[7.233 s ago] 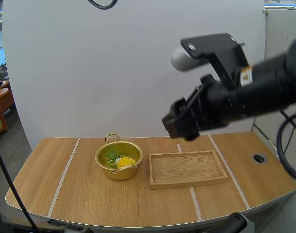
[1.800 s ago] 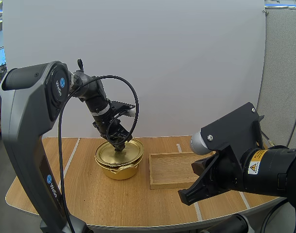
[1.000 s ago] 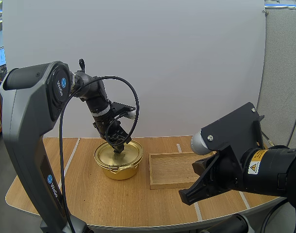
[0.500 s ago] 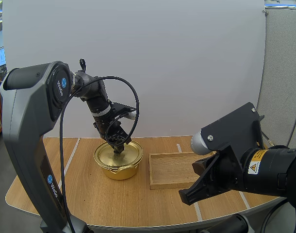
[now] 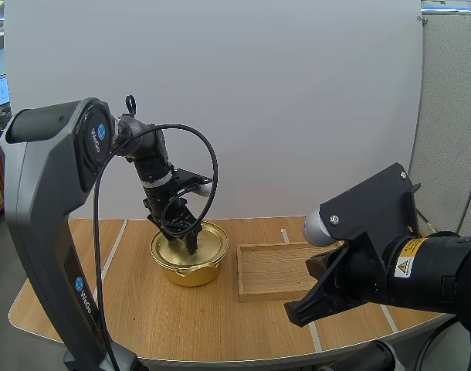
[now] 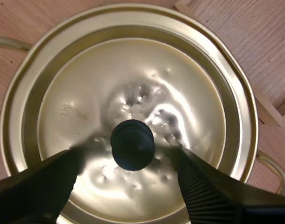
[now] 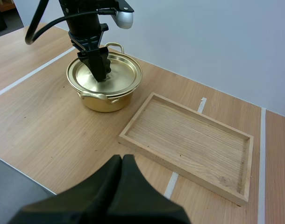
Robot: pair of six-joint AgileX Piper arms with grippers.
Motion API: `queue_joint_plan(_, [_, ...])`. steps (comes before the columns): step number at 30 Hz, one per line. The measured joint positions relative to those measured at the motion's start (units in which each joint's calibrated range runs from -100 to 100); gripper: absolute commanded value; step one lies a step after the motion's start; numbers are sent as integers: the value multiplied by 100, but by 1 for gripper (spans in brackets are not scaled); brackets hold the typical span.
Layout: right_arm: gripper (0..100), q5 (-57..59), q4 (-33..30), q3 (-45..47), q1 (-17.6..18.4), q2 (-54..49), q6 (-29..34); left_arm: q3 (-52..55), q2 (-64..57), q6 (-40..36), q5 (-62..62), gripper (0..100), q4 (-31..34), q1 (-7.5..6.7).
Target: Open the pot, put the pineapple inside, and close it
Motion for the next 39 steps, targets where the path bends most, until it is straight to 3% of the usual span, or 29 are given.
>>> queue_joint_plan(10, [0, 0, 0, 0, 0, 0, 0, -367, -612, -19, 602, 100, 119, 0])
queue_joint_plan(22, [0, 0, 0, 0, 0, 0, 0, -1334, -2315, -37, 655, 100, 139, 0])
queue_joint_plan(39, [0, 0, 0, 0, 0, 0, 0, -1529, -4681, -37, 713, 100, 297, 0])
